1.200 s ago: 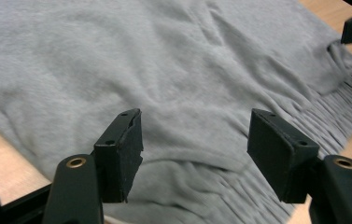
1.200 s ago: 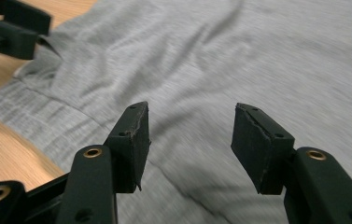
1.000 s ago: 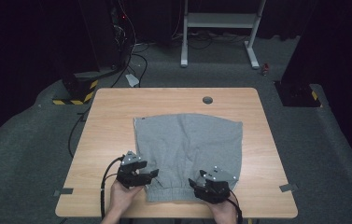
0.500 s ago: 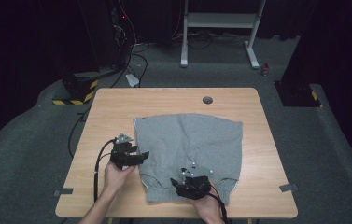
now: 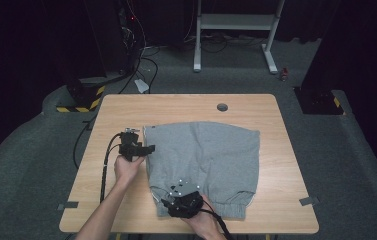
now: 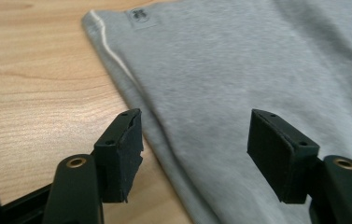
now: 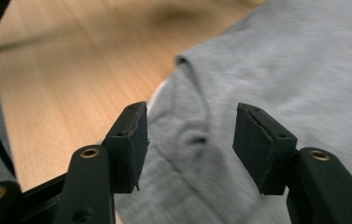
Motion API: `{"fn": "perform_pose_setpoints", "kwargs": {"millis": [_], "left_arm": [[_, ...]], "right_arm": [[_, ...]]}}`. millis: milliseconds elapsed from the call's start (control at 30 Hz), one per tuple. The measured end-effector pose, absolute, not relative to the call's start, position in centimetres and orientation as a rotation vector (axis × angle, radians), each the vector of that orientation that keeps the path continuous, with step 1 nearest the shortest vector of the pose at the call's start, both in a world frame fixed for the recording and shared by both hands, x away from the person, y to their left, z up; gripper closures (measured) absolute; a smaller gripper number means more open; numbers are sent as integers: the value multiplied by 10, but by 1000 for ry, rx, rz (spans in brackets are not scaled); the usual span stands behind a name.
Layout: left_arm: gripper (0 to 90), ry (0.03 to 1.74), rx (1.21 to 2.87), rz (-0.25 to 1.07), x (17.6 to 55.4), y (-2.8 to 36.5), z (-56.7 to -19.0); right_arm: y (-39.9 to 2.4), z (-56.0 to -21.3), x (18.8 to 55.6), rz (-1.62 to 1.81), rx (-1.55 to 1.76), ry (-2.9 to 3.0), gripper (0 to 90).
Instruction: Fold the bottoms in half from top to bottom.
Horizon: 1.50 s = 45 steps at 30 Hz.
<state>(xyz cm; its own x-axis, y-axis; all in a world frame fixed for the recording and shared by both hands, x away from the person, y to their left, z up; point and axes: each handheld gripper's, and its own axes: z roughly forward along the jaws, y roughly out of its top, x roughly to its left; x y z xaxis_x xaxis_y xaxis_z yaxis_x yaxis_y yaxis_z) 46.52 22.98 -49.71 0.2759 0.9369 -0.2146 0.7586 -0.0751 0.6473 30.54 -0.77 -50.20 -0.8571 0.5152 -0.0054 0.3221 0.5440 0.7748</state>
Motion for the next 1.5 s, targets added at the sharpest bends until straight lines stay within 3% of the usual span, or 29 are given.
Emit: {"fn": "perform_pose_setpoints", "kwargs": {"millis": [533, 667, 800, 967, 1100, 1133, 1200, 1367, 1433, 1500], "left_arm": [[344, 1615, 1768, 427, 484, 236, -515], [355, 1594, 1790, 475, 484, 233, -517], [350, 1558, 1985, 539, 492, 219, -512], [363, 1556, 1985, 577, 495, 213, -514], [439, 1535, 1983, 583, 495, 212, -514], [509, 1526, 1985, 581, 494, 210, -513], [562, 1516, 1993, 585, 494, 209, -513], [649, 1490, 2000, 567, 493, 208, -513], [745, 1487, 1992, 557, 493, 207, -513], [784, 1484, 1989, 544, 494, 207, -513]], "right_arm": [[23, -515, 301, 1087, 632, 2663, 397], [26, -520, 300, 1048, 631, 2668, 395], [28, -519, 299, 1026, 629, 2668, 407], [28, -519, 297, 1029, 629, 2673, 443], [27, -518, 295, 1019, 621, 2677, 426], [28, -519, 294, 1019, 604, 2677, 372], [28, -519, 293, 1021, 603, 2676, 369], [27, -518, 296, 1025, 636, 2673, 456], [25, -518, 296, 1023, 639, 2669, 499], [25, -516, 296, 995, 645, 2666, 584]]}}
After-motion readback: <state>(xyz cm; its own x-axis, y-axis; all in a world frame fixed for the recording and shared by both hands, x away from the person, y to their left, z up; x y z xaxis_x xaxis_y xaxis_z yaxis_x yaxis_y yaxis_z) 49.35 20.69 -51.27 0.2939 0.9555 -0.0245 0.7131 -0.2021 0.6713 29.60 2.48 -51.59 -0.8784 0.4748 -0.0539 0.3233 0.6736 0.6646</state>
